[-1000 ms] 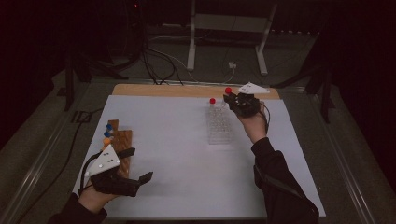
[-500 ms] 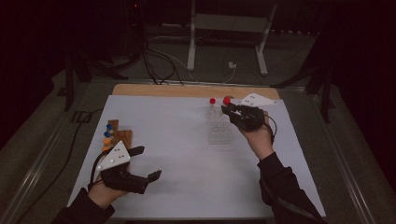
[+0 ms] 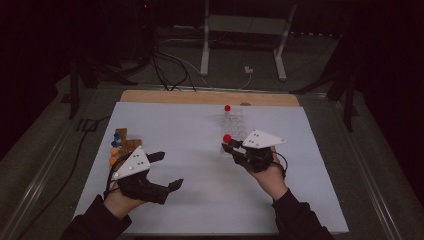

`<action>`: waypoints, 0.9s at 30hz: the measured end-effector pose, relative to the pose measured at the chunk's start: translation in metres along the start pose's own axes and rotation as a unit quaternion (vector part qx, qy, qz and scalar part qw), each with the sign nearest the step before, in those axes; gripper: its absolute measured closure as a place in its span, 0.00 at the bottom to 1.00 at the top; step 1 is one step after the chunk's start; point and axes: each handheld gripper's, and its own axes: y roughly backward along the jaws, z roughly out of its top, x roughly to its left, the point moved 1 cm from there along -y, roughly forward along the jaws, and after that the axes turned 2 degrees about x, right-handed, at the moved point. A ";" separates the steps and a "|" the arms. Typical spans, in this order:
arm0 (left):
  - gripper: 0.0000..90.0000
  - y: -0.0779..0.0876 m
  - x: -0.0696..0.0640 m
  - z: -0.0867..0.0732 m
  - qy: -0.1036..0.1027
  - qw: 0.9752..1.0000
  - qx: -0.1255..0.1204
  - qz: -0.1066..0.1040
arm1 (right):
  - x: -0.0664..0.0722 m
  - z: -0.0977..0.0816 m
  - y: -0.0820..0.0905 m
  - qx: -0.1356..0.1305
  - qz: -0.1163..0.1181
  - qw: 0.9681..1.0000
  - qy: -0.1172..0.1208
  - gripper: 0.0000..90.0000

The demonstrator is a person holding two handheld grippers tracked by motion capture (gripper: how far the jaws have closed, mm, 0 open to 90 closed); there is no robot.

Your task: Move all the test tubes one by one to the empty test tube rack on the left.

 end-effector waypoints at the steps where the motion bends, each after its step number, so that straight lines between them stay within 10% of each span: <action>1: 0.06 -0.002 -0.001 0.002 -0.001 1.000 -0.002 -0.005 | 0.004 -0.002 -0.001 0.000 0.009 1.000 -0.002 0.83; 12: 0.18 -0.033 -0.013 0.019 -0.025 0.999 -0.013 -0.021 | 0.044 -0.021 -0.009 0.023 0.060 0.998 0.019 0.83; 27: 0.54 -0.068 -0.017 0.020 -0.046 0.998 -0.010 -0.037 | 0.052 -0.018 -0.009 0.025 0.075 0.997 0.020 0.83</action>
